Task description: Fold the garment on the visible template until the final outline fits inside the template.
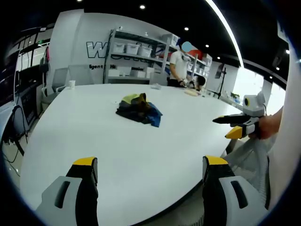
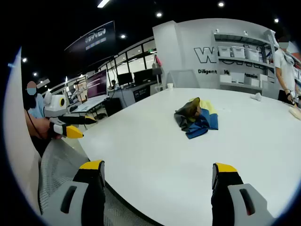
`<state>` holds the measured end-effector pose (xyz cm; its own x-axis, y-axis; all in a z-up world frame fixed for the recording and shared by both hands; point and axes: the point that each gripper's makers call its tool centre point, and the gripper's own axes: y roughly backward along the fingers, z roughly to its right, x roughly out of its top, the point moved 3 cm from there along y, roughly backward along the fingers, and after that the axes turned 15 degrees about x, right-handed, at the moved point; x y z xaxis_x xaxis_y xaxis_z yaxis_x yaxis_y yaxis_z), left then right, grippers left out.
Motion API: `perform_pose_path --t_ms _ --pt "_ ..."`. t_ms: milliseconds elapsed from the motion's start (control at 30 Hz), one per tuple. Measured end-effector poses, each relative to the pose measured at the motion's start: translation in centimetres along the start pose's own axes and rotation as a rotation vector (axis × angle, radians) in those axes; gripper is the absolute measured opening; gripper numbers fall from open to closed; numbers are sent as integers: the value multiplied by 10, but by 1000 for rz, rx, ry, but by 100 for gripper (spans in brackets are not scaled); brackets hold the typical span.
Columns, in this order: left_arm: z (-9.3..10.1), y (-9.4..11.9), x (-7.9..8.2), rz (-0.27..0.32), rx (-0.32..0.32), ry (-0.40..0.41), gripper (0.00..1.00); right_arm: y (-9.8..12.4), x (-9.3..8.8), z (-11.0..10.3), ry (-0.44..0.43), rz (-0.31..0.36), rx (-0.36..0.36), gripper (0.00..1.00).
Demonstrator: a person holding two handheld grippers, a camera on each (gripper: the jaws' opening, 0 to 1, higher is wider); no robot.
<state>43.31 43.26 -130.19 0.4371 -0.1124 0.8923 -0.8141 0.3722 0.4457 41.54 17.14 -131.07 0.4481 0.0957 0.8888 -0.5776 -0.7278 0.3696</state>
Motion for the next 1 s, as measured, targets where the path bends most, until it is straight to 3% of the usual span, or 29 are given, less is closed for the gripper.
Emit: perform_pose_path --t_ms 1000 --pt "0 0 -1 -5 -1 -4 89 0 -1 0 -4 -5 3 93"
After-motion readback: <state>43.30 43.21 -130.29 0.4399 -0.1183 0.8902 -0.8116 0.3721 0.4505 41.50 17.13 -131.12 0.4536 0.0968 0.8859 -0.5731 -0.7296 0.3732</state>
